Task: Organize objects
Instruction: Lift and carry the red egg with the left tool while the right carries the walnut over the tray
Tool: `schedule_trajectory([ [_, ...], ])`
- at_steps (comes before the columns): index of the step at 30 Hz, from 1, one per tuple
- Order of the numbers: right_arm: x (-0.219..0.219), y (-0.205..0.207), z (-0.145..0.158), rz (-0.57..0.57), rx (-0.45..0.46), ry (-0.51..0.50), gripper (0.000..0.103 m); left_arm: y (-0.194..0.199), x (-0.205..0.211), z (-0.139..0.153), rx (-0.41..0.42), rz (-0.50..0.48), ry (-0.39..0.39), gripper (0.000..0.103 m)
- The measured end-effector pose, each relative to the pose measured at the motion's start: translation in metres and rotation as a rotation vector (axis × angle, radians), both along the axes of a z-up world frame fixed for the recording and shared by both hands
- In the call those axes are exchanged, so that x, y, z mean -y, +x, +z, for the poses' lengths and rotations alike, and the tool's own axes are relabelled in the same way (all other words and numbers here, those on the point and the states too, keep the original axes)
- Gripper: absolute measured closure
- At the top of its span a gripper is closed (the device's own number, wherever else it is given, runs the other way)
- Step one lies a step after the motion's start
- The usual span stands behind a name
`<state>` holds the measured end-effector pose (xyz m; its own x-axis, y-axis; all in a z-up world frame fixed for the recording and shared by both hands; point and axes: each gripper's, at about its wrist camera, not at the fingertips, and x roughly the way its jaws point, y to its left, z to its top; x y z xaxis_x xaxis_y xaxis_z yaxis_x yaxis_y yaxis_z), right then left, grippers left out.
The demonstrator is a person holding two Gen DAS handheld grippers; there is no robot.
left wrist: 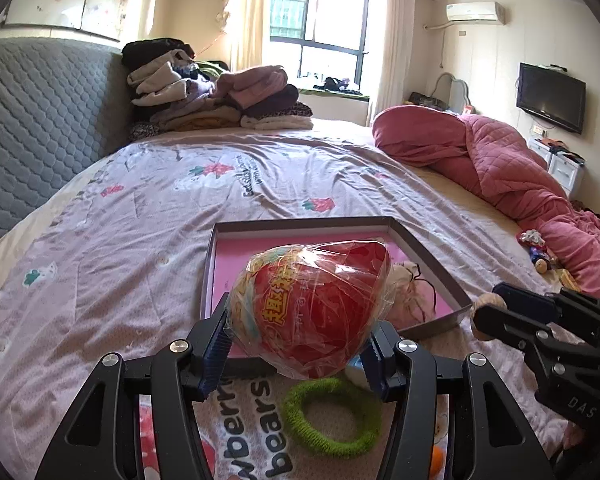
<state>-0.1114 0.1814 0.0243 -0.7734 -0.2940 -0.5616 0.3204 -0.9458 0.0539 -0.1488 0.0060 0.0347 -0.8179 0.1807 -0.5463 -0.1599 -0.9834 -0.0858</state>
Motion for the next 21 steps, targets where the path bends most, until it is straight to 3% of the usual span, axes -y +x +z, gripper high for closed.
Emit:
schedule_trajectory([
  [21,-0.008,-0.041,0.032,-0.017,-0.090,0.015,0.071,-0.035,-0.006,0.036,-0.066,0.018,0.035,0.045],
])
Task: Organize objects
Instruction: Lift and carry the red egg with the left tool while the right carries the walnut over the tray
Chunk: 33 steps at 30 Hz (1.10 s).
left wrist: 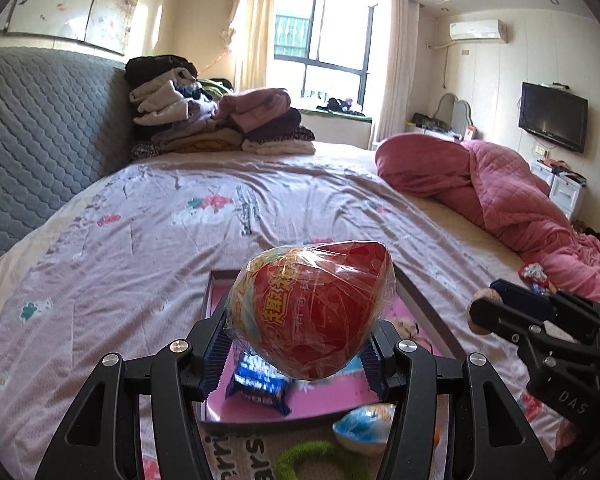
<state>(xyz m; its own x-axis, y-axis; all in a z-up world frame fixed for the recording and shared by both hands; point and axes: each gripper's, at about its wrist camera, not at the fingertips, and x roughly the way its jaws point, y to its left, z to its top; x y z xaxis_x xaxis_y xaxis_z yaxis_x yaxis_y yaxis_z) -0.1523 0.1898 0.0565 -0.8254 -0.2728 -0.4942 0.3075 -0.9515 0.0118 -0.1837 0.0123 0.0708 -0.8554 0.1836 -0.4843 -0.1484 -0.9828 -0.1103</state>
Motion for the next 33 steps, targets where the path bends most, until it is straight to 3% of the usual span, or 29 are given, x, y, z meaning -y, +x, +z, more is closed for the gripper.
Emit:
schedule_trajectory([
  [13,-0.003,-0.017,0.013,0.000,-0.047,0.018,0.071,-0.017,-0.008,0.015,-0.013,0.002,-0.005,0.045],
  [33,-0.017,-0.036,0.011,-0.036,-0.036,0.028,0.071,-0.042,-0.022,-0.004,0.044,0.001,-0.021,0.045],
])
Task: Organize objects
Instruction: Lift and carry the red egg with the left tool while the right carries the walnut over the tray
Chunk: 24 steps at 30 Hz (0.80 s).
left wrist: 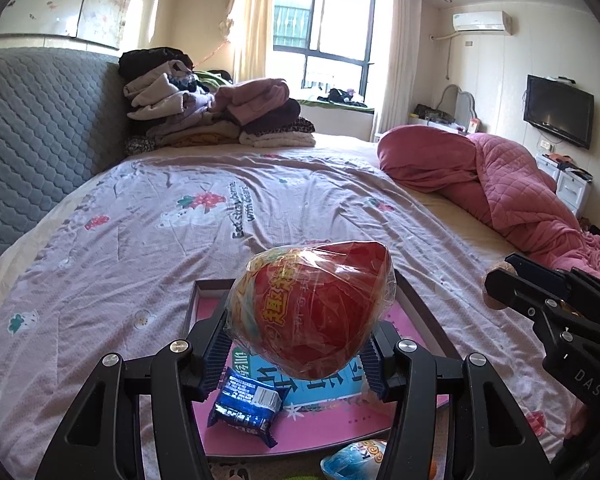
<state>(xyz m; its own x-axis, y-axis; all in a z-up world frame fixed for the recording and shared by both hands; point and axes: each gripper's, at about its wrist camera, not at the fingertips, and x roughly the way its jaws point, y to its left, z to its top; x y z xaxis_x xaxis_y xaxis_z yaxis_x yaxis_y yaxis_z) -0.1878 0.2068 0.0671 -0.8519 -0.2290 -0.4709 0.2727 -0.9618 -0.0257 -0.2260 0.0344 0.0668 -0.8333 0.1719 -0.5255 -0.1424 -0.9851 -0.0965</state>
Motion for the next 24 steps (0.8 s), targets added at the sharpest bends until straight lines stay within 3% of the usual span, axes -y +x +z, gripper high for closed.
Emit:
schedule_trajectory([
  [24,-0.004,-0.018,-0.044,-0.008,0.121,0.040,0.071,-0.024,-0.014,-0.052,0.109,-0.046,-0.062,0.045],
])
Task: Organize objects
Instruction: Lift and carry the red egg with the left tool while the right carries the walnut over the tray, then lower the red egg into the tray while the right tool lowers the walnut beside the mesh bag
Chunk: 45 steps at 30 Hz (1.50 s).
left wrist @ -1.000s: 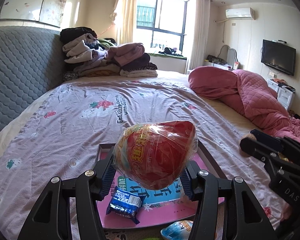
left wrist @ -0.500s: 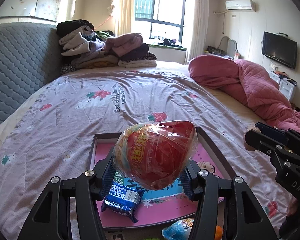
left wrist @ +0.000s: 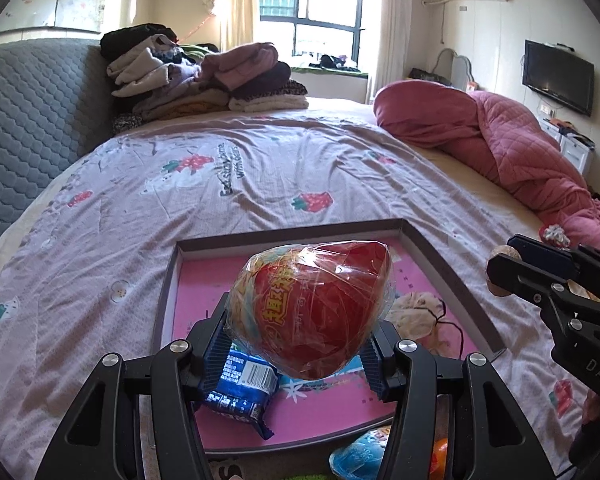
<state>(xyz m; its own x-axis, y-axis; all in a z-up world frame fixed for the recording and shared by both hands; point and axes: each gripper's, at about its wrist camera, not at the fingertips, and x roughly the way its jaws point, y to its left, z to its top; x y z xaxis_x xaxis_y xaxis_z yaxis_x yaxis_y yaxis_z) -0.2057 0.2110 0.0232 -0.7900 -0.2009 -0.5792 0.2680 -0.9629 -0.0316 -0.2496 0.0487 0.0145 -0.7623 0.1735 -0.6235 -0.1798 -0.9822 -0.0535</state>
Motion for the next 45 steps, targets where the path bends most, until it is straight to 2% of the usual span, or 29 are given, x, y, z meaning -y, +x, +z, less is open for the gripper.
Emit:
schedule_trajectory([
  [22,-0.002,-0.010,-0.026,-0.003,0.084,0.024,0.071,-0.010,-0.004,-0.025,0.095,-0.042,0.009,0.045],
  [38,-0.010,-0.023,-0.054,-0.025,0.169,0.058,0.071,-0.013,-0.013,-0.043,0.166,-0.069,-0.046,0.045],
  [45,-0.010,-0.025,-0.063,-0.019,0.202,0.075,0.071,-0.015,-0.014,-0.047,0.185,-0.080,-0.043,0.045],
])
